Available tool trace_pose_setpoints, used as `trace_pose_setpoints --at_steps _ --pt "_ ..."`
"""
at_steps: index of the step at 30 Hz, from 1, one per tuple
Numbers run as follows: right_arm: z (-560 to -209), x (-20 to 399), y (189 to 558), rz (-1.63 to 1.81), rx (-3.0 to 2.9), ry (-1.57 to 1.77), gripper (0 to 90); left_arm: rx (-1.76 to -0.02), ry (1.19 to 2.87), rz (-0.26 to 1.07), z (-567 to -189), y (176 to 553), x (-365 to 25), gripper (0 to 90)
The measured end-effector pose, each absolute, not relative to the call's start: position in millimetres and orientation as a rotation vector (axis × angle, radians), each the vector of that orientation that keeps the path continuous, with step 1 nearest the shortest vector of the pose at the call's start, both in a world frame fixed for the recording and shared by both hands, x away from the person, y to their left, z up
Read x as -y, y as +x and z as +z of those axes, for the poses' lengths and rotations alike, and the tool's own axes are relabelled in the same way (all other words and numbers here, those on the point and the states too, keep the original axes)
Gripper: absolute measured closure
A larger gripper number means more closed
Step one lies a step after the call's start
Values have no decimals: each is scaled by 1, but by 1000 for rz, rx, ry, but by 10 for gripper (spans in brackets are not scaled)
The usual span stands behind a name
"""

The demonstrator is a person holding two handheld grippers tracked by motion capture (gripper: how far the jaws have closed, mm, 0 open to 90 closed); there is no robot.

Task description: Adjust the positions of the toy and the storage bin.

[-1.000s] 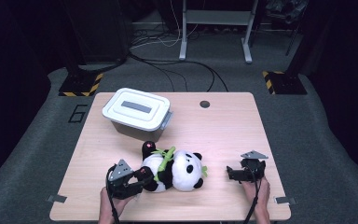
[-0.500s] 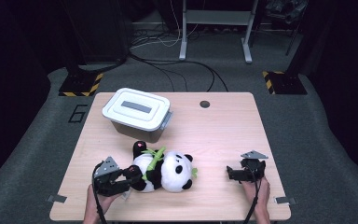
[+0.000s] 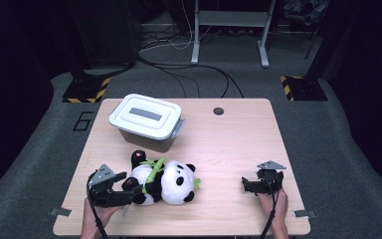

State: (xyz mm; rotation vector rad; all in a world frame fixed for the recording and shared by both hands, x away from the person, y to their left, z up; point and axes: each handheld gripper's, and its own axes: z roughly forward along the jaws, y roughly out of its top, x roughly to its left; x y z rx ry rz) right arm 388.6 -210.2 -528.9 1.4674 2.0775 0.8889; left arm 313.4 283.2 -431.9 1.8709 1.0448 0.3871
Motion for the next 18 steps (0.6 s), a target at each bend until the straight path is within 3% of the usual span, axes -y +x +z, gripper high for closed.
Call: trace_pose_setpoints --at_steps 8,13,18 --pt "-529 210 389 889 -2076 1468 7 -1032 1940 477 -409 320 -234 100" --pt "-529 210 388 889 -2076 1467 8 -1103 1995 481 -419 337 -214 176" --pt "-529 210 388 891 -2079 1465 8 -1176 2022 525 -429 346 -211 327"
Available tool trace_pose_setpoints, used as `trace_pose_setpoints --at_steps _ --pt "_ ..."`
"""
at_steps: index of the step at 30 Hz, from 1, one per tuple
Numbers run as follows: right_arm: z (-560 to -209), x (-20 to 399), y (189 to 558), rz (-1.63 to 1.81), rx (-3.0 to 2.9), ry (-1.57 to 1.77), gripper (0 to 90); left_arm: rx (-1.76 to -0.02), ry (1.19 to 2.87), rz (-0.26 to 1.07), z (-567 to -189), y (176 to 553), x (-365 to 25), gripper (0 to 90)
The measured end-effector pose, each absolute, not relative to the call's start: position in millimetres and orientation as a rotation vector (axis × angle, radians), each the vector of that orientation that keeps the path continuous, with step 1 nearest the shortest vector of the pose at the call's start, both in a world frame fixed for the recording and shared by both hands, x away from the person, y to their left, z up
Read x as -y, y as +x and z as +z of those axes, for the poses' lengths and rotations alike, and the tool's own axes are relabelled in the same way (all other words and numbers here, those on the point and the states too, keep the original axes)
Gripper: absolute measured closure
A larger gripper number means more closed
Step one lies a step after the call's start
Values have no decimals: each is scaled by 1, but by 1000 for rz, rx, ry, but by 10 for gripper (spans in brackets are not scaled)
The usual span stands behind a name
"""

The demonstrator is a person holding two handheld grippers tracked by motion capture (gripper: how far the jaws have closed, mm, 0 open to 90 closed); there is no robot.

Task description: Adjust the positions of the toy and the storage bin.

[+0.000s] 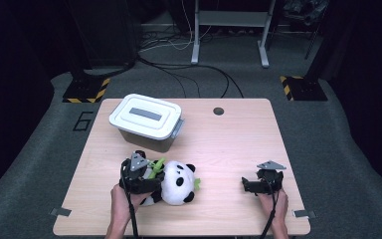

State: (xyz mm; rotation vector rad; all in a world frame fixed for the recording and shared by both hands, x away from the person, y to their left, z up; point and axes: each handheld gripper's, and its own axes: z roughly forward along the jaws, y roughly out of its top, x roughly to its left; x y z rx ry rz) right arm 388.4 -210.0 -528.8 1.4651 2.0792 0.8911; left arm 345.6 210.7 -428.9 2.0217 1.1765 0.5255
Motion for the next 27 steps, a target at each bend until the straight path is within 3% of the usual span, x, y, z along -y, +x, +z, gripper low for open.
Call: trace_pose_setpoints --at_steps 12,27 --pt "-529 210 388 891 -2079 1465 9 -1096 2097 618 -441 336 -211 721" --pt "-529 210 388 891 -2077 1466 10 -986 2111 604 -429 339 -249 769"
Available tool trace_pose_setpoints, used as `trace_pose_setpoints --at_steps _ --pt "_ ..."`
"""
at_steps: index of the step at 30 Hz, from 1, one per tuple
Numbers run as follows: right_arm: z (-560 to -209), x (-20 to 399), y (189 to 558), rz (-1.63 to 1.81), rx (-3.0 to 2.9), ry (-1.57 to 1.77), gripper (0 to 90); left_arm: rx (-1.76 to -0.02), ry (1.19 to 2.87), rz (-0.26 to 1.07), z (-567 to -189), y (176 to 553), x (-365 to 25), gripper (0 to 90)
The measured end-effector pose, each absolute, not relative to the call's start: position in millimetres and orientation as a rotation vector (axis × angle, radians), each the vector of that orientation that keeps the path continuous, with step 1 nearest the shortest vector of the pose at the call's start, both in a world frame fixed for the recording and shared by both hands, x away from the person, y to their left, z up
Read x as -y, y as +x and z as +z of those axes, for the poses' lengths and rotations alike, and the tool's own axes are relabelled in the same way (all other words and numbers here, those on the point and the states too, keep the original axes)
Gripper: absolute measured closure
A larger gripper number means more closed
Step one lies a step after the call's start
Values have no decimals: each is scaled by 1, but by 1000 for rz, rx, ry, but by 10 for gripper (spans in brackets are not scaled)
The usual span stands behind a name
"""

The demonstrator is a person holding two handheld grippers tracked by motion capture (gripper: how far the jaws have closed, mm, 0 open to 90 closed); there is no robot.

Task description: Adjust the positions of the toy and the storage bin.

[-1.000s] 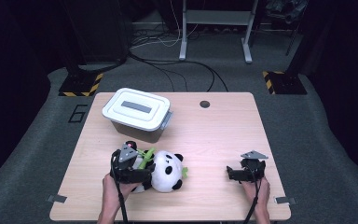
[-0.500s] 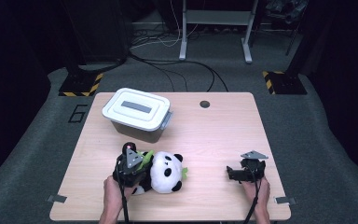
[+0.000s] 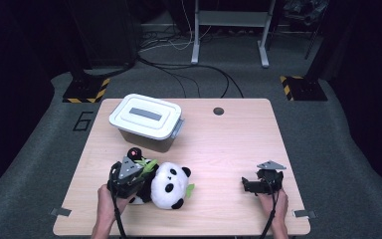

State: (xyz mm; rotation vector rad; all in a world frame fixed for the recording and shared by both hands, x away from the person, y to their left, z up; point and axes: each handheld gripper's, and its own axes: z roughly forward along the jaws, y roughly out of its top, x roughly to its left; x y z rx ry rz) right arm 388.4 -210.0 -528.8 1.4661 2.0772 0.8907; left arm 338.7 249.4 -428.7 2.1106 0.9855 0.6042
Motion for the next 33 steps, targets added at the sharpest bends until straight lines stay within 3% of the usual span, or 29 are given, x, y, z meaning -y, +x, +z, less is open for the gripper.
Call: trace_pose_setpoints --at_steps 23,33 --pt "-529 210 388 890 -2073 1467 11 -959 2171 647 -410 372 -323 769" --pt "-529 210 388 889 -2072 1468 12 -1052 2154 627 -433 391 -335 758"
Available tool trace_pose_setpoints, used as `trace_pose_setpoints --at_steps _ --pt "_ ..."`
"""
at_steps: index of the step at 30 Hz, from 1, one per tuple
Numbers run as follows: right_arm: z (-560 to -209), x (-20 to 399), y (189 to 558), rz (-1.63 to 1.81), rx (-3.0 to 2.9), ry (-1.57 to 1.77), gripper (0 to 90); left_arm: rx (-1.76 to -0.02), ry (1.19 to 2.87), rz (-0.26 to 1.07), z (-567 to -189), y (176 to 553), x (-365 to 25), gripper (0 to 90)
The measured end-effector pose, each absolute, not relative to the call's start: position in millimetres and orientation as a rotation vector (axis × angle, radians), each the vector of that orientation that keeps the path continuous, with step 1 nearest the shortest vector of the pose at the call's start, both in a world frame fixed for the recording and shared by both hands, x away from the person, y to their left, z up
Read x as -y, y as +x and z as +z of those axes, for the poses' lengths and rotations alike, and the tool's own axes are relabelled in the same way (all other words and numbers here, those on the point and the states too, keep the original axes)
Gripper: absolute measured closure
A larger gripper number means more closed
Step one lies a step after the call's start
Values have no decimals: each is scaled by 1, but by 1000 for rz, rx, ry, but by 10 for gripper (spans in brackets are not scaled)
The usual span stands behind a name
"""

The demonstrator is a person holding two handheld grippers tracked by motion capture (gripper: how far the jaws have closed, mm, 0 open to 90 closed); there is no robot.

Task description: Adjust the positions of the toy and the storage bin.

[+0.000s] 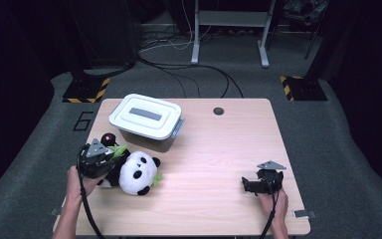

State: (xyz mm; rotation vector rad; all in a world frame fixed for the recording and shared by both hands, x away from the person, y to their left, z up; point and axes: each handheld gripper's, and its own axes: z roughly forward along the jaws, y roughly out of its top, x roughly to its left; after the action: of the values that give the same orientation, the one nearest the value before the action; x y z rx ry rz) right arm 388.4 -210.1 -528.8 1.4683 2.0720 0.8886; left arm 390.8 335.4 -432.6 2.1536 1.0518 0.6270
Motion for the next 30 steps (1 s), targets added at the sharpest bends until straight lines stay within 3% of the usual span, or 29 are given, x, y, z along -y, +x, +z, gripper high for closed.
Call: trace_pose_setpoints --at_steps 5,13,18,30 --pt "-529 210 388 890 -2071 1468 13 -1075 2081 630 -439 389 -337 701" --pt "-529 210 388 890 -2071 1468 13 -1135 2016 635 -430 380 -332 312" --pt "-529 210 388 890 -2071 1469 13 -1144 1970 637 -424 364 -336 165" --pt "-529 210 388 890 -2071 1469 13 -1078 1948 647 -400 353 -324 75"
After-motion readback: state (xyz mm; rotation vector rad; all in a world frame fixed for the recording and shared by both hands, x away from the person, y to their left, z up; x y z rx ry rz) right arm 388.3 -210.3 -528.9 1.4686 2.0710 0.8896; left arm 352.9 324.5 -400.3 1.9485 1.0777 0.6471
